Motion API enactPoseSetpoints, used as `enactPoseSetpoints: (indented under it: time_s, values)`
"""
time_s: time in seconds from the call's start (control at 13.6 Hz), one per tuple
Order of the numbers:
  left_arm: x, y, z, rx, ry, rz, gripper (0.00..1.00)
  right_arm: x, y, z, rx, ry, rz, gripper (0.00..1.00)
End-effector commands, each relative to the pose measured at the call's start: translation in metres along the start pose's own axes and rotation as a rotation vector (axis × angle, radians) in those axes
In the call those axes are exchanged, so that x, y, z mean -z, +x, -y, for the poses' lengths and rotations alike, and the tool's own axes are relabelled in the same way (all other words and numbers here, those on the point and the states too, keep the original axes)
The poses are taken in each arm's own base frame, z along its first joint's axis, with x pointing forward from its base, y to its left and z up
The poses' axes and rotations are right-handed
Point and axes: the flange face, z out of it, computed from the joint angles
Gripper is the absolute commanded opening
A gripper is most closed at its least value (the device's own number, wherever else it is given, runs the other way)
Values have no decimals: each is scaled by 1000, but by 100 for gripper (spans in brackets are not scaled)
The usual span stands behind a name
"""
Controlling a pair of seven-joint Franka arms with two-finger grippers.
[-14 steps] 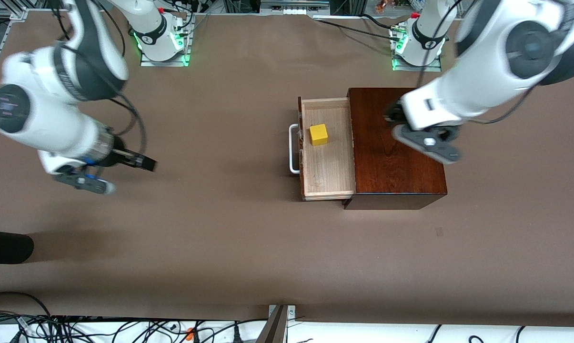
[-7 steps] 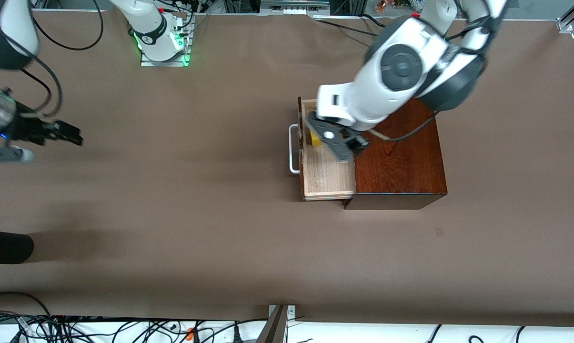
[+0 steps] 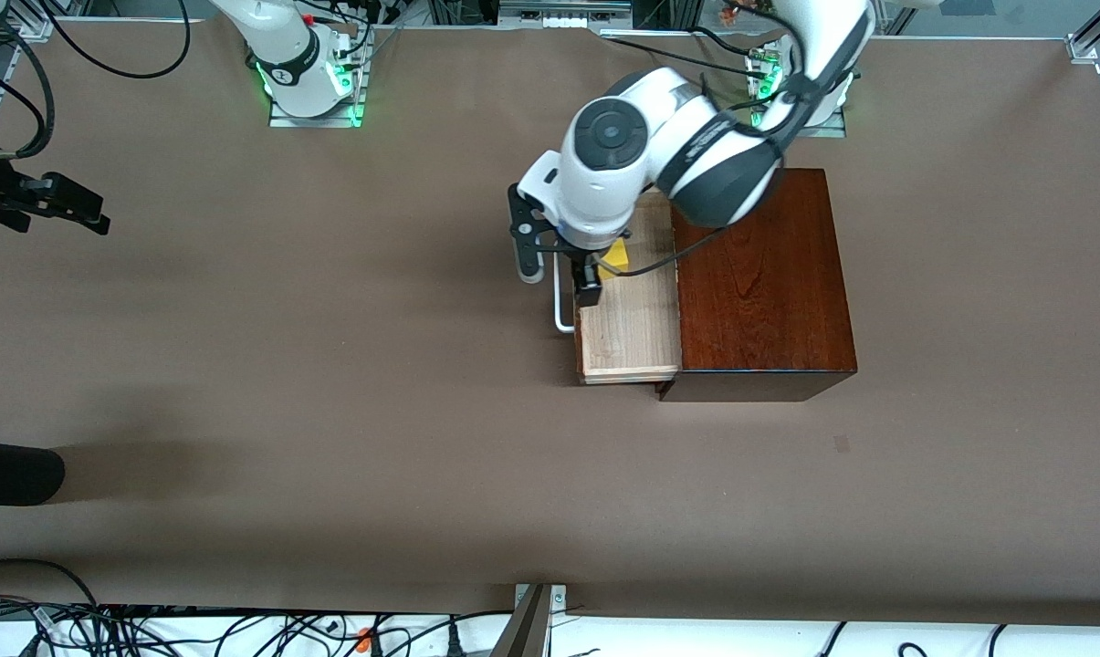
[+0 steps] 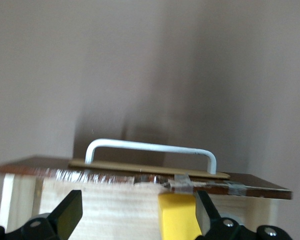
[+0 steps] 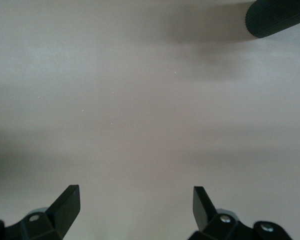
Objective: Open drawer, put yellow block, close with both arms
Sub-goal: 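Push the drawer shut into the box with the left gripper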
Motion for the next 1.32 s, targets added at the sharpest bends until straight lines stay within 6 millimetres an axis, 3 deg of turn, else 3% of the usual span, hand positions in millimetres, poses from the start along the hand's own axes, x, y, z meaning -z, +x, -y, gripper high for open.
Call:
enactPoseSetpoints:
  time_s: [0.0, 0.37, 0.59, 1.25]
  values:
    - [-24, 17, 2, -122, 17, 1, 100, 3, -3, -7, -5, 16, 13, 100]
    - [-55, 36, -15, -162, 8, 23, 100, 1, -1, -2, -11, 30, 21, 100]
    - [-64, 32, -12, -186, 42, 70, 100, 10, 2, 1, -4, 29, 9, 100]
    - [-78, 8, -8, -166, 5, 180, 100, 5, 6, 6, 17, 28, 15, 100]
